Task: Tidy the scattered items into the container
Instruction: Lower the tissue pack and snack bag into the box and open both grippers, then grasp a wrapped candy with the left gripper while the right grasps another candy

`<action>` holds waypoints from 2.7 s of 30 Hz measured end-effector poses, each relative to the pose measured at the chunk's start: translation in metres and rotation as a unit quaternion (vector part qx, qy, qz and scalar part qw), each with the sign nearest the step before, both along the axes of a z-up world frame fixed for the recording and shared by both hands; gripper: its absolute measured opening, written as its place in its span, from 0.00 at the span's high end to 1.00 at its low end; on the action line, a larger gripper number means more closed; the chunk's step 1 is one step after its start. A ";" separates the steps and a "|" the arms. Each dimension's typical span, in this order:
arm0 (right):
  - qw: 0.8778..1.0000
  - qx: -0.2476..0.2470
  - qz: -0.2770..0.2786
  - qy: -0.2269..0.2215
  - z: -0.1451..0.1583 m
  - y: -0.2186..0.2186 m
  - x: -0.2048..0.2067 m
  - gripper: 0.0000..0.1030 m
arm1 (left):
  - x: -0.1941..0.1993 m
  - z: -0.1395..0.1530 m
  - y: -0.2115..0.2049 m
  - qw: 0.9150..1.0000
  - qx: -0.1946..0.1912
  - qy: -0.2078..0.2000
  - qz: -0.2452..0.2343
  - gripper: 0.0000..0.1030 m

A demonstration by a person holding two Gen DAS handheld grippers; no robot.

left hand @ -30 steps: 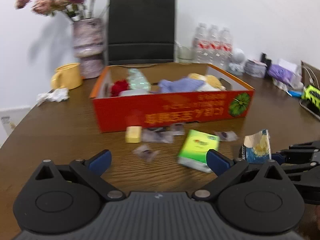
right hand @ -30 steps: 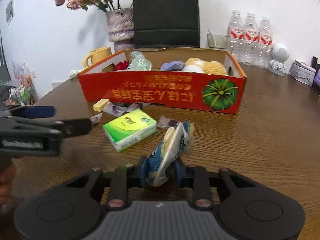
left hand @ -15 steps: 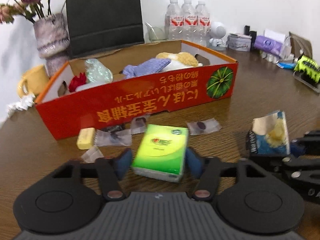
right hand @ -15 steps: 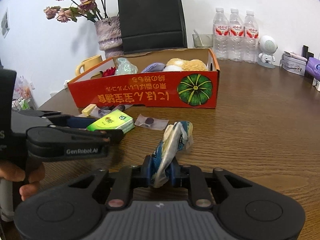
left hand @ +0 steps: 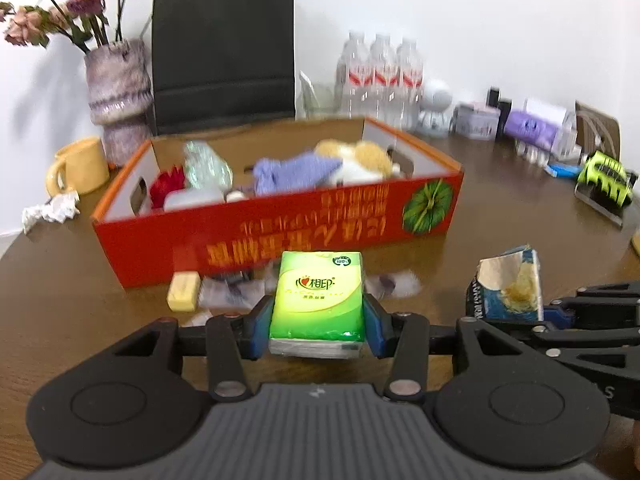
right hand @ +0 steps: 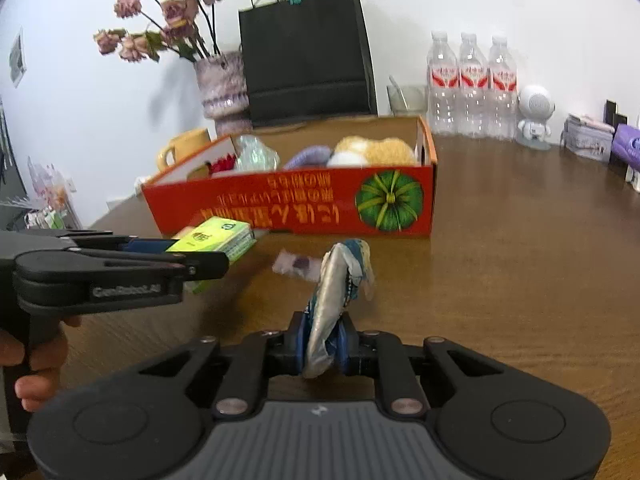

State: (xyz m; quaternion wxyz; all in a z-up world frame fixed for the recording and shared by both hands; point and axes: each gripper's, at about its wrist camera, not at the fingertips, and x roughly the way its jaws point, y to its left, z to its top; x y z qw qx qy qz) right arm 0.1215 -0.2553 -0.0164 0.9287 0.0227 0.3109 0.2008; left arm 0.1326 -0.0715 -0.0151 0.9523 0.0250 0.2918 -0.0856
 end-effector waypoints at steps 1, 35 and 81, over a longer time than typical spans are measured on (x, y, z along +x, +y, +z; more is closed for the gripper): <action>1.000 0.003 0.001 -0.006 0.005 -0.001 0.000 0.86 | -0.002 0.006 0.001 1.000 -0.003 -0.008 0.000 0.55; 1.000 0.010 0.008 -0.027 0.048 0.066 0.219 0.85 | 0.164 0.033 0.060 0.995 -0.052 -0.031 0.082 0.54; 0.995 -0.034 -0.021 -0.086 0.077 0.046 0.086 0.00 | 0.039 0.060 0.077 0.987 -0.034 -0.079 0.132 0.00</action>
